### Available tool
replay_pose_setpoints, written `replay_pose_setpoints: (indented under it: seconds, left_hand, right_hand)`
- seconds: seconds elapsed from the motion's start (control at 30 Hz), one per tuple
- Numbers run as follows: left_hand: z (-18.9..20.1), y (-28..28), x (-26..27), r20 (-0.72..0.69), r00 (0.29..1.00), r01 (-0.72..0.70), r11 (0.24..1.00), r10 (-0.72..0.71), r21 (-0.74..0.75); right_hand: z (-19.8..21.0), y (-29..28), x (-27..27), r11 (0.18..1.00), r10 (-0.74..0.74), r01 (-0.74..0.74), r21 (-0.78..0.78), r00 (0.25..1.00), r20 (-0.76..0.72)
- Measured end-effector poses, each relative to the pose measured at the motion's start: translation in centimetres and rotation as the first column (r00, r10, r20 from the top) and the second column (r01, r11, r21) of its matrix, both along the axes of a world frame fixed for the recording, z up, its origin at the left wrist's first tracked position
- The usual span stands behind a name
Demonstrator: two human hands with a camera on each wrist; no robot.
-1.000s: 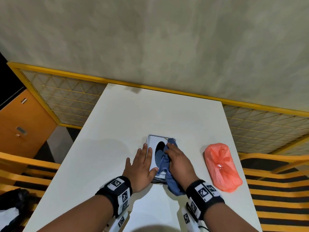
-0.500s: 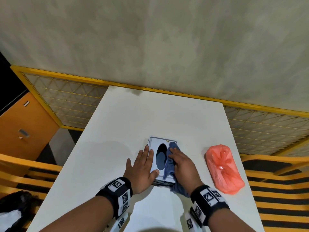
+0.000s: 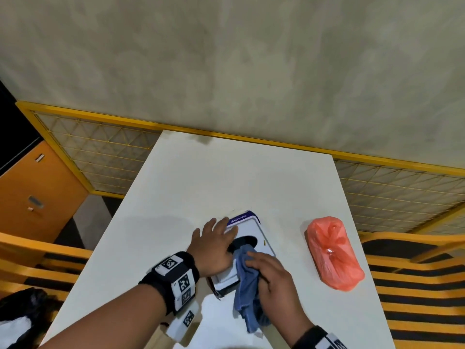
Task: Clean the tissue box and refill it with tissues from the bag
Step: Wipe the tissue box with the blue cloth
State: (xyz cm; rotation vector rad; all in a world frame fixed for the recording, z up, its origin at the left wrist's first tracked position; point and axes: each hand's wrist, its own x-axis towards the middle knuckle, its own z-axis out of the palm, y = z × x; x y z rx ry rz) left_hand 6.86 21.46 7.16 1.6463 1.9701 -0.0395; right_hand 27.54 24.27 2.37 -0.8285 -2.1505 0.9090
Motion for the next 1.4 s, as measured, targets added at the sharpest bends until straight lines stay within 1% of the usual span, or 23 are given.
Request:
replay_pose_setpoints:
  seconds: [0.03,0.1,0.17,0.23,0.27,0.4,0.5,0.6,0.73,0.8,0.87,0.9,0.97,1.03,1.07,1.1,1.17,1.2,1.23,1.27,1.3,1.33,1.4]
  left_hand:
    - [-0.4,-0.4,0.5,0.015,1.000,0.017,1.000,-0.016,-0.026]
    - [-1.5,-1.1,1.1,-0.006,0.997,0.070,0.996,-0.071,-0.059]
    - [-2.4,-1.5,1.2,-0.046,0.994,0.100,0.994,-0.101,-0.037]
    - [-2.8,-1.6,1.3,-0.059,0.992,0.106,0.994,-0.107,-0.026]
    - [-2.8,-1.4,1.4,-0.068,0.991,0.110,0.994,-0.112,-0.029]
    - [-2.7,-1.2,1.5,-0.100,0.988,0.116,0.992,-0.120,-0.045]
    - [-2.7,-1.3,1.6,-0.108,0.987,0.110,0.993,-0.115,-0.048]
    - [-2.6,-1.3,1.7,-0.114,0.988,0.104,0.994,-0.108,-0.040]
    - [-2.7,-1.3,1.5,-0.116,0.985,0.122,0.992,-0.126,-0.038]
    - [-2.7,-1.3,1.5,-0.119,0.984,0.128,0.991,-0.133,-0.044]
    - [-2.7,-1.2,1.5,-0.126,0.982,0.134,0.990,-0.139,-0.047]
    - [-2.7,-1.2,1.5,-0.129,0.982,0.135,0.990,-0.141,-0.049]
    - [-2.5,-1.2,1.5,-0.131,0.982,0.131,0.990,-0.137,-0.052]
    - [-2.0,-1.1,1.7,-0.136,0.983,0.115,0.992,-0.122,-0.056]
    - [-1.8,-1.1,1.8,-0.143,0.983,0.105,0.993,-0.113,-0.058]
    - [-1.6,-1.0,1.9,-0.153,0.982,0.098,0.993,-0.106,-0.064]
    - [-1.2,-0.7,2.1,-0.172,0.980,0.085,0.994,-0.096,-0.072]
    - [-1.2,-0.5,2.2,-0.175,0.981,0.073,0.995,-0.084,-0.068]
    - [-1.1,-0.3,2.4,-0.171,0.983,0.054,0.996,-0.065,-0.065]
    - [-1.1,-0.1,2.5,-0.165,0.985,0.037,0.997,-0.048,-0.067]
    - [-1.0,0.1,2.6,-0.162,0.986,0.025,0.997,-0.037,-0.074]
    - [-0.9,0.3,2.8,-0.159,0.987,0.021,0.996,-0.034,-0.082]
    - [-0.7,0.5,3.1,-0.151,0.988,0.021,0.997,-0.032,-0.075]
  right_hand:
    - [0.1,0.2,0.3,0.999,-0.038,0.038,0.027,0.999,-0.021]
    - [0.0,0.8,0.5,0.993,-0.033,0.032,0.110,0.999,0.008]
    - [-0.5,1.2,-0.1,0.976,0.016,-0.043,0.212,0.992,0.127]
    - [-1.1,1.6,-0.8,0.958,0.062,-0.120,0.261,0.973,0.221]
    - [-1.0,2.2,-0.9,0.960,0.061,-0.123,0.252,0.968,0.244]
    - [0.0,5.6,-1.3,0.976,-0.046,-0.029,0.216,0.942,0.333]
    - [0.0,7.0,-2.2,0.991,-0.041,-0.014,0.137,0.920,0.389]
    - [-0.4,5.8,-1.4,0.990,-0.015,-0.037,0.136,0.933,0.359]
    - [-1.6,3.7,1.6,0.984,-0.008,-0.052,0.172,0.943,0.333]
    - [-1.4,3.9,1.9,0.982,-0.007,-0.059,0.179,0.938,0.346]
    - [-0.8,4.7,1.1,0.984,-0.006,-0.056,0.171,0.939,0.344]
    - [-0.5,5.3,0.3,0.989,-0.016,-0.034,0.145,0.944,0.330]
    - [0.1,6.3,-1.2,0.998,-0.062,0.052,0.039,0.945,0.322]
    - [0.4,7.0,-1.7,0.978,-0.140,0.180,-0.107,0.941,0.307]
    - [0.6,7.1,-1.5,0.947,-0.195,0.256,-0.195,0.939,0.283]
    - [0.7,7.0,-1.1,0.899,-0.264,0.333,-0.286,0.931,0.253]
    - [0.6,6.6,0.4,0.767,-0.401,0.440,-0.467,0.897,0.187]
    - [0.3,6.3,1.4,0.681,-0.466,0.456,-0.574,0.874,0.142]
    - [0.4,5.8,2.2,0.592,-0.518,0.434,-0.679,0.850,0.092]
    - [0.7,5.1,2.9,0.512,-0.546,0.376,-0.772,0.837,0.046]
    - [1.1,4.5,3.2,0.452,-0.564,0.303,-0.839,0.826,-0.006]
    - [1.7,3.7,3.4,0.401,-0.563,0.215,-0.890,0.824,-0.055]
    - [1.6,2.8,3.4,0.294,-0.541,0.077,-0.953,0.835,-0.099]
